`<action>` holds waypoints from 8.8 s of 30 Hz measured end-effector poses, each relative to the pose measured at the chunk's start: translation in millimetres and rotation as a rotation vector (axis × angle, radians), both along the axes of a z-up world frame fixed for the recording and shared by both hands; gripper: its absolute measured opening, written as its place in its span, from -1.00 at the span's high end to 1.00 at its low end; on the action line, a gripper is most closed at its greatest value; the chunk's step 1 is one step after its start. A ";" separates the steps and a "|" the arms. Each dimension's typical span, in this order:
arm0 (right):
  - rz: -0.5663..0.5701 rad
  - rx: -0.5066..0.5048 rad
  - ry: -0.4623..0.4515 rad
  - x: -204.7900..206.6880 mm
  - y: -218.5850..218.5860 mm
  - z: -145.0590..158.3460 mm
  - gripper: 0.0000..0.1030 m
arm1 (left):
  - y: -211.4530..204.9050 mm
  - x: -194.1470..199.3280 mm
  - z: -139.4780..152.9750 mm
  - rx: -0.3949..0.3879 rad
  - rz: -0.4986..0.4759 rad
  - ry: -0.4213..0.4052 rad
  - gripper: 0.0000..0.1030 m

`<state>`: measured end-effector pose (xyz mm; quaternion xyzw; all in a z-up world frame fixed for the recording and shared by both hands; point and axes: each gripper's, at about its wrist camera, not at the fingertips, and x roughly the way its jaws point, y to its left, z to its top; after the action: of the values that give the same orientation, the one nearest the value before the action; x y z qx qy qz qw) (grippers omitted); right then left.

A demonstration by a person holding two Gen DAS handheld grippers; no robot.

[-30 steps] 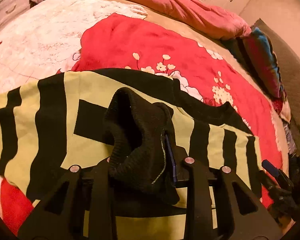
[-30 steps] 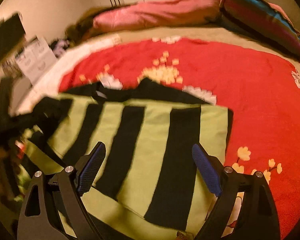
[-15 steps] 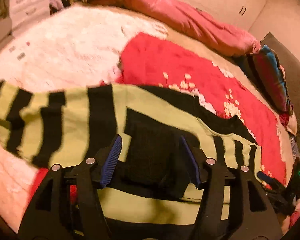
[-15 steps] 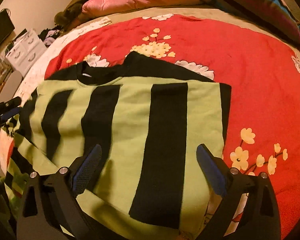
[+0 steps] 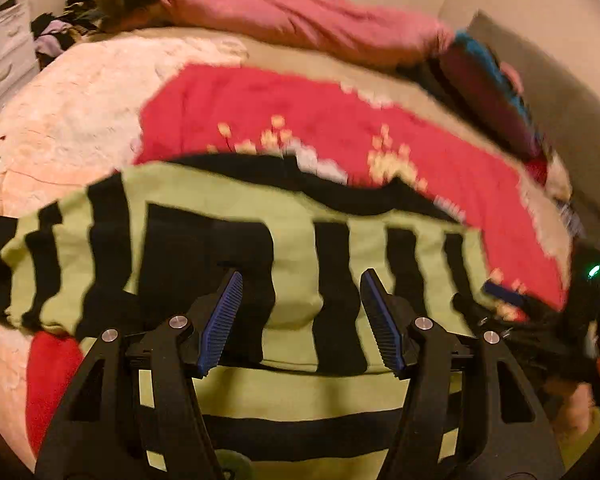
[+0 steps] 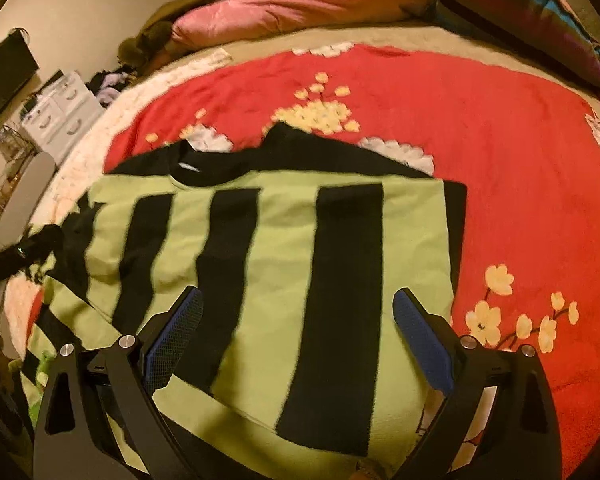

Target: Fold small clothes

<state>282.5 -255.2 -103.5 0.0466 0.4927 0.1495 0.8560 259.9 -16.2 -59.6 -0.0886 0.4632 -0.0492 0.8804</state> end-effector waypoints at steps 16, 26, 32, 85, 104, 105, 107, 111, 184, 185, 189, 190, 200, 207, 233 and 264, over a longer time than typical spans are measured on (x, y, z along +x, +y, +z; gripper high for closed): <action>-0.032 0.071 -0.004 -0.6 -11.0 4.3 -0.90 | 12.3 13.2 -26.2 -0.043 0.035 0.078 -0.56; -0.031 0.064 -0.153 -17.6 -10.2 39.2 -0.91 | 23.3 -5.1 11.1 -0.018 0.079 0.025 -0.82; -0.057 0.087 -0.222 -34.3 -11.4 60.6 -0.92 | 30.4 -16.9 23.7 -0.012 0.081 0.015 -0.82; 0.148 -0.031 -0.320 -131.0 192.6 131.5 -0.92 | 270.9 -129.2 36.2 -0.114 0.481 -0.055 -0.82; 0.241 -0.097 -0.247 -135.4 248.8 94.1 -0.92 | 389.6 -166.9 -23.8 -0.323 0.765 -0.090 -0.82; 0.263 -0.093 -0.244 -137.3 253.7 90.9 -0.92 | 392.4 -166.8 -26.4 -0.333 0.769 -0.099 -0.82; 0.312 -0.081 -0.237 -143.1 264.8 86.4 -0.92 | 396.4 -164.8 -32.9 -0.355 0.776 -0.111 -0.81; 0.425 -0.040 -0.194 -156.8 289.0 75.2 -0.92 | 404.3 -159.5 -48.9 -0.438 0.780 -0.133 -0.33; -0.344 0.270 -0.136 -62.8 -67.2 45.8 -0.92 | 47.8 -35.2 58.6 -0.042 0.118 -0.186 -0.36; -0.322 0.282 -0.122 -60.4 -60.3 43.4 -0.92 | 60.0 -38.3 55.4 0.003 0.149 -0.185 -0.36; -0.200 0.325 -0.070 -47.7 -20.0 38.1 -0.92 | 97.5 -40.5 43.3 0.028 0.216 -0.155 -0.33; -0.177 0.336 -0.062 -45.3 -11.2 38.2 -0.92 | 103.5 -39.6 39.9 0.036 0.227 -0.149 -0.33; -0.294 0.414 0.184 5.6 42.0 -5.8 -0.92 | 119.9 -40.5 19.1 0.039 0.209 -0.134 -0.34; -0.372 0.441 0.217 29.8 56.6 -13.4 -0.81 | 125.7 -40.1 10.5 0.006 0.190 -0.128 -0.36; -0.162 0.018 -0.179 -2.8 -1.5 65.4 0.38 | 112.0 -44.8 16.9 0.038 0.129 -0.114 -0.36; 0.032 0.030 -0.082 -7.9 -30.3 10.0 -0.02 | 41.5 18.3 -17.0 0.101 0.008 -0.031 -0.36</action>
<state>274.6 -285.4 -93.5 0.0455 0.4556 0.1724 0.8722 278.2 25.3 -76.6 -0.0451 0.4509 -0.0234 0.8911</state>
